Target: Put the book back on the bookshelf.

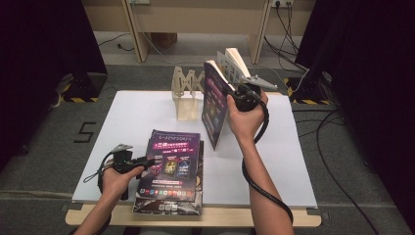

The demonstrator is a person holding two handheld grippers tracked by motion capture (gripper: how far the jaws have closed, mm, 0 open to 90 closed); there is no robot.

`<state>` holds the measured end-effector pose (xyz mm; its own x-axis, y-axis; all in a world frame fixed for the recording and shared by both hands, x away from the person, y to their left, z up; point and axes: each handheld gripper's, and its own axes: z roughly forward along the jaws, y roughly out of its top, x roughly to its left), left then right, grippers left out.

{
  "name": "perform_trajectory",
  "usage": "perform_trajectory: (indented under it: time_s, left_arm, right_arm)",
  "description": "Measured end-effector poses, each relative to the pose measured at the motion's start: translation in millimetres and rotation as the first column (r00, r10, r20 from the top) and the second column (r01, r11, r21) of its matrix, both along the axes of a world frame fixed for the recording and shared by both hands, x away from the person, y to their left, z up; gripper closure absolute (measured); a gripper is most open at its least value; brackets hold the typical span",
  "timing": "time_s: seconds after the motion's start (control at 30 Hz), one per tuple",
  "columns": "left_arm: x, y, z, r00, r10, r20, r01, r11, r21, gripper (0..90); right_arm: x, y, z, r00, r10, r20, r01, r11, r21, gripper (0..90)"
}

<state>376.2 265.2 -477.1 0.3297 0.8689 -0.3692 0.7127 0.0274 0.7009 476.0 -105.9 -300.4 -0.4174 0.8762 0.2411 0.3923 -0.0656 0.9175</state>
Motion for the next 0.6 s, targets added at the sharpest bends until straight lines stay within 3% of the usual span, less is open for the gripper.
perform_trajectory:
  time_s: [0.23,0.6]
  left_arm:
    - [0.3,1.9,-0.1,1.0000,0.000,-0.001,0.000,1.0000,0.002,54.4]
    - [0.8,2.6,-1.0,1.0000,0.004,0.000,-0.004,1.0000,0.000,54.4]
  right_arm:
    - [7.3,4.9,3.9,0.9993,-0.008,0.037,0.006,0.999,0.035,83.1]
    - [28.6,10.6,4.7,0.9980,-0.042,0.047,0.041,0.999,0.020,83.1]
